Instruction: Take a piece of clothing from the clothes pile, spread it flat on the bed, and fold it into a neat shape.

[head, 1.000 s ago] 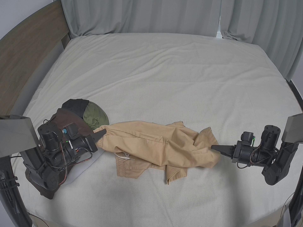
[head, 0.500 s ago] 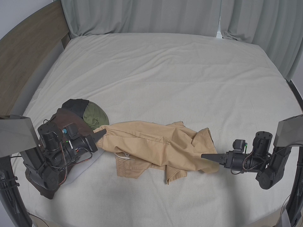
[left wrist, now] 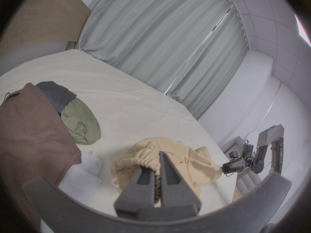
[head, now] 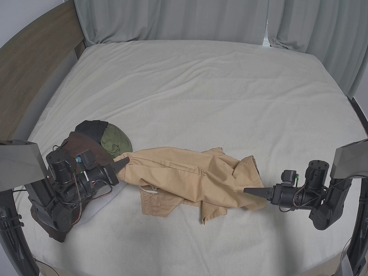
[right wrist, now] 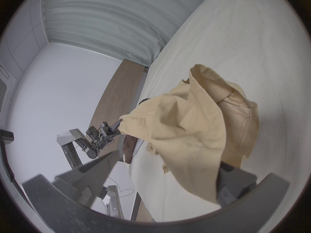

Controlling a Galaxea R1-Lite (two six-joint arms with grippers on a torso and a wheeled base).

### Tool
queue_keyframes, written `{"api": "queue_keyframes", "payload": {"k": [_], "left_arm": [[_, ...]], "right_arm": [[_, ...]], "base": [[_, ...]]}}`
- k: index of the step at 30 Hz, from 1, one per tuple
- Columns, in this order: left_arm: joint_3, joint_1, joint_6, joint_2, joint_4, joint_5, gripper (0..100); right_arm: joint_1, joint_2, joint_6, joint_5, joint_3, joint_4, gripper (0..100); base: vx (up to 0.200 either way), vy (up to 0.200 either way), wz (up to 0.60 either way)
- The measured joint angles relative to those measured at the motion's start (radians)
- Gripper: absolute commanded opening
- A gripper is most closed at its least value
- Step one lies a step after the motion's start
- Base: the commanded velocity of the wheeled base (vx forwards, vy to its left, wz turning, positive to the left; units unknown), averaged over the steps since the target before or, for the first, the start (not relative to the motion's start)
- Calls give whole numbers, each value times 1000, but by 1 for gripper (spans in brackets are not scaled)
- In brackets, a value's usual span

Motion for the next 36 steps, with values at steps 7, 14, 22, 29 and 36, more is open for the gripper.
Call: {"api": "queue_keyframes", "payload": {"k": [7, 14, 22, 29, 36], "left_arm": [[-1, 0, 0, 0, 0, 0, 0], [-7, 0, -3, 0, 0, 0, 0], [-26, -3, -2, -8, 0, -7, 0], [-33, -4, -2, -48, 0, -46, 0], [-48, -4, -4, -93, 0, -54, 0]], "right_arm": [[-2, 0, 0, 1, 0, 0, 0], [-6, -7, 0, 0, 0, 0, 0], [-1, -83, 1, 0, 11, 2, 0], [6, -171, 4, 0, 25, 3, 0], [10, -239, 6, 0, 36, 5, 0]], "base": [[0, 0, 0], [0, 0, 0], [0, 0, 0], [0, 0, 0], [0, 0, 0]]}}
